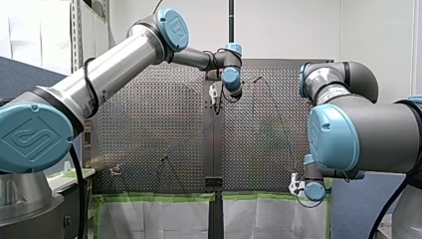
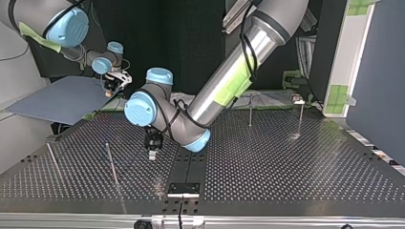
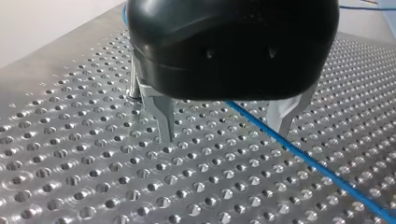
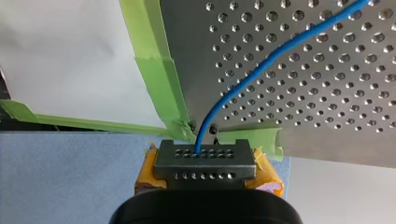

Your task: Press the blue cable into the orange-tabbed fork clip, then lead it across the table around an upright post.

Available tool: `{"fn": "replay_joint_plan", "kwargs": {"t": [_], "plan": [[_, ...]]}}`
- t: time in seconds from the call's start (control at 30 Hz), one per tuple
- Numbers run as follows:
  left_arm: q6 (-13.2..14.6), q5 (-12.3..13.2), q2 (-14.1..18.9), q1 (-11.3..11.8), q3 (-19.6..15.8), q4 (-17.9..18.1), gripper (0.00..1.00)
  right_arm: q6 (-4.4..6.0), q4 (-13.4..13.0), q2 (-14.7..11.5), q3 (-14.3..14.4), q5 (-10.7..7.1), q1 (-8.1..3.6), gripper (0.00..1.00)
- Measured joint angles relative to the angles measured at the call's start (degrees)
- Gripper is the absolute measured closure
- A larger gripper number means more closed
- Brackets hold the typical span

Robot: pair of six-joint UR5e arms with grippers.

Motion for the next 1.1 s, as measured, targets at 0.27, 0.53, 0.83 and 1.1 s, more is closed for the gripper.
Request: {"fn": "replay_joint_plan", "kwargs": {"t": [0.27, 0.53, 0.83, 1.1], "plan": [[-4.99, 0.51, 1.01, -0.27, -0.15, -0.49, 0.02, 0.06, 0.14, 0.02, -0.02, -0.65, -0.14, 1.00], [-9.16, 1.40, 4.64, -0.22, -3.50, 0.29, 0.02, 0.19, 0.22, 0.04, -0.03, -0.90, -0.27, 1.00], [-9.58, 5.14, 9.65, -0.32, -8.51, 3.40, 0.02, 0.44, 0.00, 0.04, -0.02, -1.03, -0.41, 1.00], [-9.33, 7.91, 13.86, -1.22, -12.70, 0.83, 0.02, 0.51, 0.04, 0.04, -0.03, -1.36, -0.53, 1.00]]}}
